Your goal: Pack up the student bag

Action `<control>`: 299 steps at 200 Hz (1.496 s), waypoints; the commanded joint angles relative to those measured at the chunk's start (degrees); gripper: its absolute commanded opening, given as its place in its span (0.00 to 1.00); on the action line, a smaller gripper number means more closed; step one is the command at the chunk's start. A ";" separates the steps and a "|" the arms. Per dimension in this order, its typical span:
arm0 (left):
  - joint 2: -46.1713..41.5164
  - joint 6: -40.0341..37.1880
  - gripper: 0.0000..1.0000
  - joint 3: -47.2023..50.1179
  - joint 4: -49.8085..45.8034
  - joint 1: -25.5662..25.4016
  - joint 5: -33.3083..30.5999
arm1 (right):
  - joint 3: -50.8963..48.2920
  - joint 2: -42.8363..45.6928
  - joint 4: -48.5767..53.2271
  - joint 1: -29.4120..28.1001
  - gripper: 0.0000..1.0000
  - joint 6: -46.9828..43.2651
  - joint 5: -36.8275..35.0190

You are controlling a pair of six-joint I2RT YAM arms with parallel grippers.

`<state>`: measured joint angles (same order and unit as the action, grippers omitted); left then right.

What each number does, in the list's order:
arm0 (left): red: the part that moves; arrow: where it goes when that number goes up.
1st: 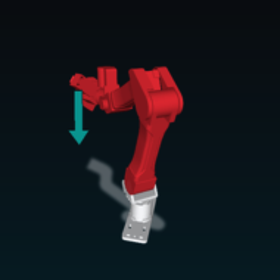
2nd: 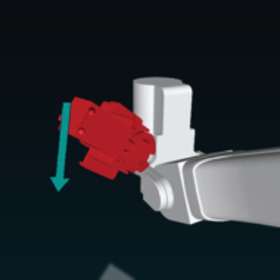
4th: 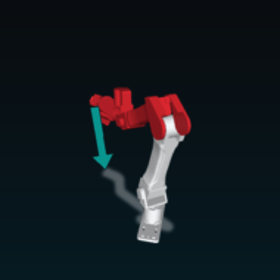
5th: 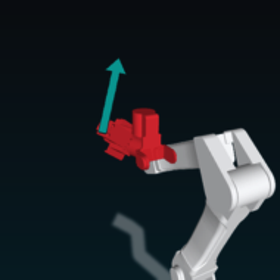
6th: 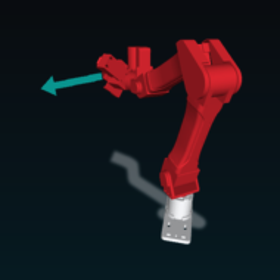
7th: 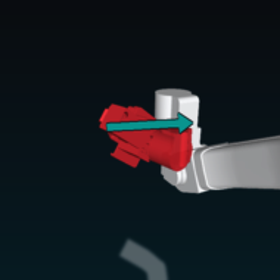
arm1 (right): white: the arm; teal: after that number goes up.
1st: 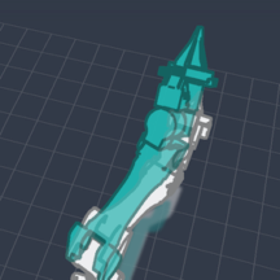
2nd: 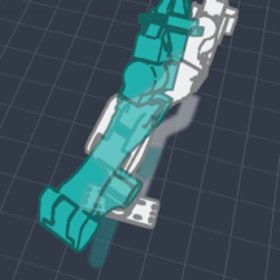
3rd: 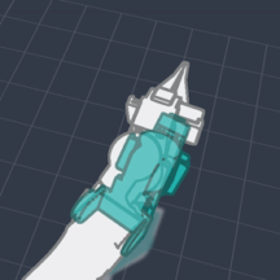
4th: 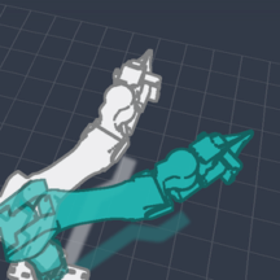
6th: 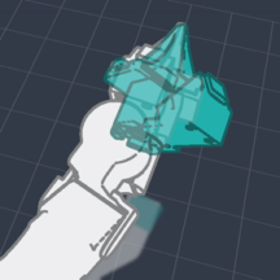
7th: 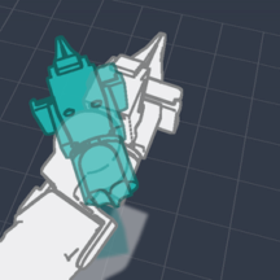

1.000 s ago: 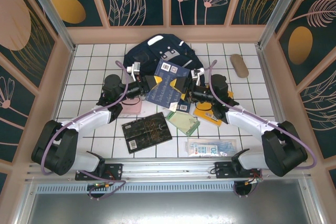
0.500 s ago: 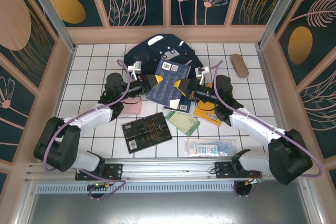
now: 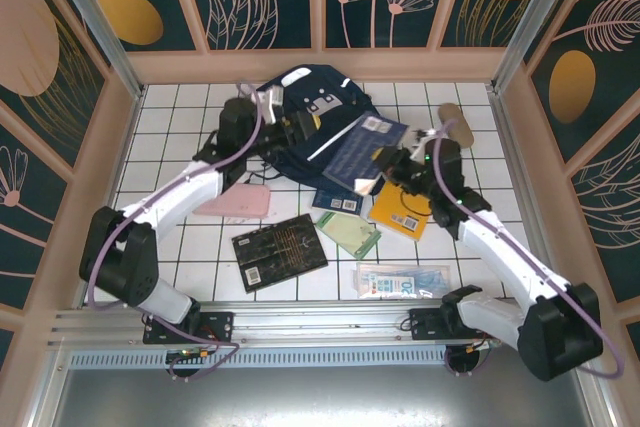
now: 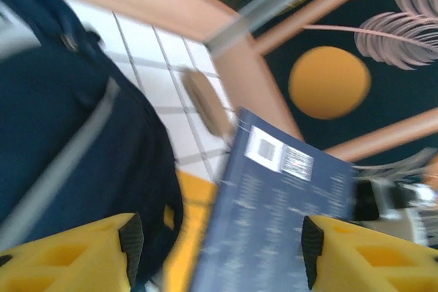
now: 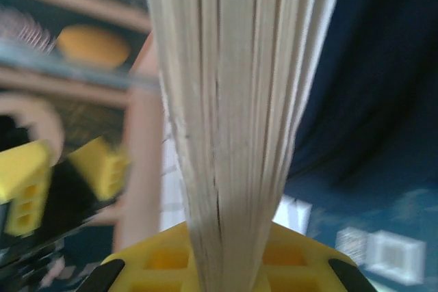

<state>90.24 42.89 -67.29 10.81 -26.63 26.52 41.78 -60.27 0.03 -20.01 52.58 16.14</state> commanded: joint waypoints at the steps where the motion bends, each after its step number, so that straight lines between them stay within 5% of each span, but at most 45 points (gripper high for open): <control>1: 7.31 -18.54 0.67 -10.29 -20.12 -1.24 -12.62 | 2.50 2.71 16.76 5.67 0.00 -5.08 -13.26; 45: 28.12 -30.01 0.71 -32.53 -35.14 -5.40 -22.58 | 0.10 5.14 18.45 13.72 0.00 -7.51 -12.13; 114: 45.14 -26.85 0.71 -51.61 -34.74 -5.45 -8.70 | -1.44 4.65 16.84 17.76 0.00 -9.87 -5.59; 205: 47.09 -22.53 0.60 -48.24 -31.17 -4.48 -1.24 | -2.53 3.70 15.01 21.68 0.00 -11.31 -0.28; 242: 45.13 -21.53 0.64 -45.87 -29.07 -3.33 -3.35 | -2.62 2.66 14.35 21.81 0.00 -11.38 0.64; 299: 45.34 -18.85 0.61 -43.70 -26.71 -1.41 3.54 | -2.49 1.04 13.26 21.93 0.00 -10.80 2.74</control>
<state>136.03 22.26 -112.03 -18.02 -28.58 25.50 39.55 -58.70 16.56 1.52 42.26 16.78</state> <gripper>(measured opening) 0.622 0.124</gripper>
